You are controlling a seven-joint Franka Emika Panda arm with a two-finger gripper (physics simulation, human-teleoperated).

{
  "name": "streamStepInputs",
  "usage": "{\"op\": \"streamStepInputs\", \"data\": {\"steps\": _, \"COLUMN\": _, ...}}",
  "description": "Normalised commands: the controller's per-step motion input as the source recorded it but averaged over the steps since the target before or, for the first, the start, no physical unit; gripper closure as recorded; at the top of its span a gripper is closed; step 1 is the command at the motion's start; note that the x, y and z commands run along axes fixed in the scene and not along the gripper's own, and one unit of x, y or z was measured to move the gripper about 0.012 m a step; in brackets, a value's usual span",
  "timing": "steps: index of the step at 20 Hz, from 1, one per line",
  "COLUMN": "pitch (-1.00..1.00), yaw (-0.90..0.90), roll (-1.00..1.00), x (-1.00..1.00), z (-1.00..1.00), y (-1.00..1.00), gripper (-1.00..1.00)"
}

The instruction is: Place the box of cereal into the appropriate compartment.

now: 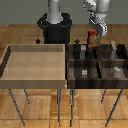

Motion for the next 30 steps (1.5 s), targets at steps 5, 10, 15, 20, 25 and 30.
{"op": "streamStepInputs", "data": {"steps": 5, "pitch": 0.0, "yaw": 0.0, "roll": 0.0, "x": 0.0, "z": 0.0, "y": 1.0, "gripper": 1.0}}
{"op": "streamStepInputs", "data": {"steps": 10, "pitch": 0.0, "yaw": 0.0, "roll": 0.0, "x": 0.0, "z": 0.0, "y": 1.0, "gripper": 1.0}}
{"op": "streamStepInputs", "data": {"steps": 15, "pitch": 0.0, "yaw": 0.0, "roll": 0.0, "x": 0.0, "z": -0.27, "y": 0.4, "gripper": 1.0}}
{"op": "streamStepInputs", "data": {"steps": 20, "pitch": 0.0, "yaw": 0.0, "roll": 0.0, "x": 0.0, "z": -1.0, "y": 0.0, "gripper": 1.0}}
{"op": "streamStepInputs", "data": {"steps": 25, "pitch": 0.0, "yaw": 0.0, "roll": 0.0, "x": 0.0, "z": -1.0, "y": 0.0, "gripper": 1.0}}
{"op": "streamStepInputs", "data": {"steps": 30, "pitch": 0.0, "yaw": 0.0, "roll": 0.0, "x": 0.0, "z": -0.2, "y": 0.0, "gripper": -1.0}}
